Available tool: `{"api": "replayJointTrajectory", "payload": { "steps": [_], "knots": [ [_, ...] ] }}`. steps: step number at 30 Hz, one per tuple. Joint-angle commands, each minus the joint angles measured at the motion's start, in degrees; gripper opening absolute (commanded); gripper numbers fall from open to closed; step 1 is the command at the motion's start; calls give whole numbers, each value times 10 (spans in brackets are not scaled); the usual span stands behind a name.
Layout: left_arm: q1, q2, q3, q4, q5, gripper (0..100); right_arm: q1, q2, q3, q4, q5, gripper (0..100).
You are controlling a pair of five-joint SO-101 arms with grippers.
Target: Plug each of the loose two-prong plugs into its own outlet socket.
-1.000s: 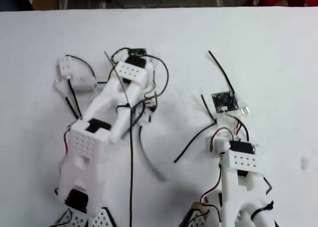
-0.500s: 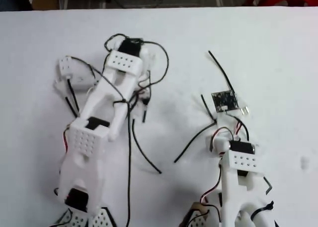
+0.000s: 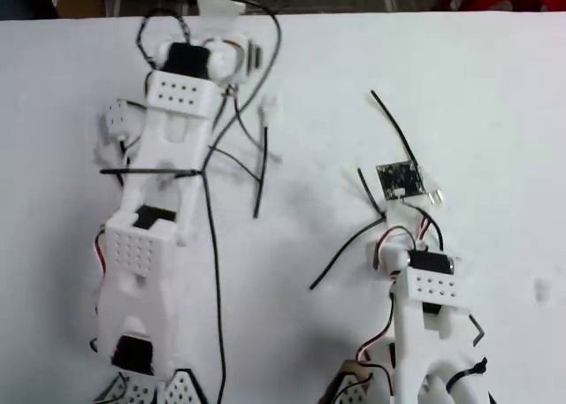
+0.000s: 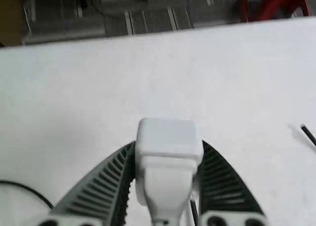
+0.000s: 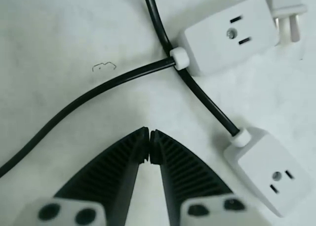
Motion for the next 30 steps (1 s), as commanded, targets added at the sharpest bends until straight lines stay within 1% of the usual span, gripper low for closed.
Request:
{"api": "replayJointTrajectory", "payload": {
  "steps": [1, 4, 6, 8, 10, 13, 15, 18, 21, 25, 27, 30],
  "knots": [
    [-46, -51, 70, -183, -25, 28, 3, -7, -2, -8, 5, 21],
    [-75, -48, 167, -330, -47, 28, 3, -7, -2, -8, 5, 21],
    [-89, -29, 207, -406, -61, 28, 3, -7, -2, -8, 5, 21],
    [-97, 10, 213, -438, -86, 28, 2, -7, -2, -9, 5, 21],
    [-100, 60, 190, -435, -120, 28, 2, -7, -2, -9, 5, 21],
    [-100, 133, 121, -390, -146, 41, 2, -7, -2, -9, 5, 21],
    [-100, 176, 55, -334, -145, 93, 2, -7, -1, -15, 5, 21],
    [-98, 228, -65, -222, -145, 181, 2, -7, 13, -40, 5, 22],
    [-100, 269, -200, -127, -145, 199, 2, -7, 16, -47, 5, 22],
    [-112, 293, -350, -37, -148, 212, 2, -7, 16, -48, 5, 26],
    [-118, 293, -404, 0, -148, 225, 2, -7, 16, -46, 5, 61],
    [-141, 267, -407, 22, -148, 227, 3, -7, 17, -45, 0, 142]
  ]
}}
